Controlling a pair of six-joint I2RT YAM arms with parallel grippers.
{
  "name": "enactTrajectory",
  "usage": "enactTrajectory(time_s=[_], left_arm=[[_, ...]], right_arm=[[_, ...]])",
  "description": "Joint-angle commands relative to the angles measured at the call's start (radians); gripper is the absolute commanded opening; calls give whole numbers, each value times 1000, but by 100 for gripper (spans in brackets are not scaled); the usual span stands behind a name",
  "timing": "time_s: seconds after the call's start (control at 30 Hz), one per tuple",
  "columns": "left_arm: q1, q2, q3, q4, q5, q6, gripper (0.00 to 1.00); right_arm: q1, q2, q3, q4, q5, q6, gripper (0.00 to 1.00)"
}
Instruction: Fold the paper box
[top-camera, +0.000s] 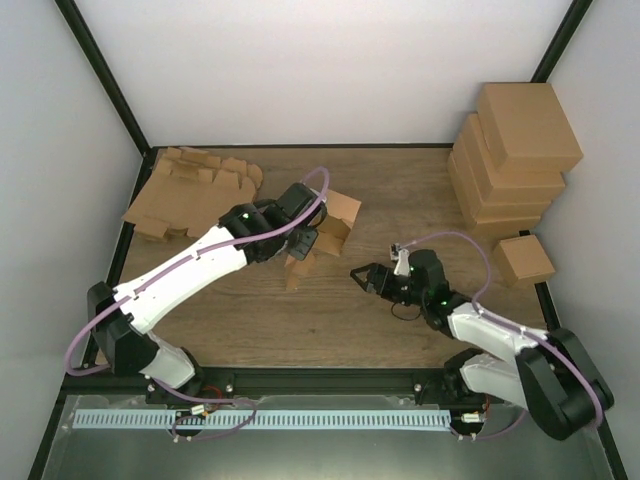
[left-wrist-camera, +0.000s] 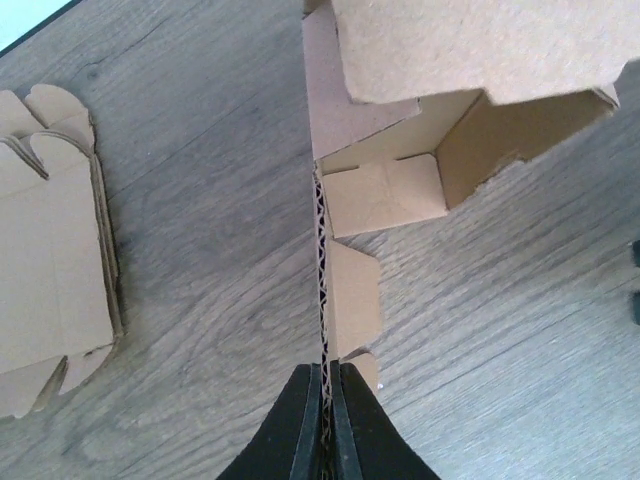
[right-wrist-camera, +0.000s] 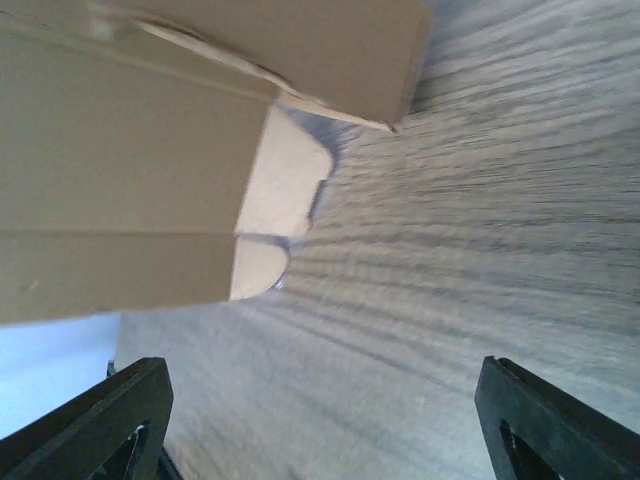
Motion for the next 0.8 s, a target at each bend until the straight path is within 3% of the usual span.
enactTrajectory(time_s=[0.0, 0.13, 0.33, 0.47, 0.67, 0.77], left_arm=[[-2, 5, 2, -33, -11, 42, 4], [-3, -4, -21, -21, 26, 47, 4], [-2, -16, -48, -3, 106, 55, 4], [-2, -8, -60, 2, 133, 71, 4], [-1, -9, -74, 19, 143, 87, 4], [-2, -5, -73, 24, 153, 97, 4]], right_arm=[[7, -172, 40, -147, -92, -152, 86], [4, -252, 186, -297, -41, -313, 86], [-9, -138, 500, -502, 31, -479, 82], [-27, -93, 588, -522, 122, -494, 81], [-37, 43, 700, -517, 44, -572, 76], [-37, 134, 769, -567, -62, -641, 63]])
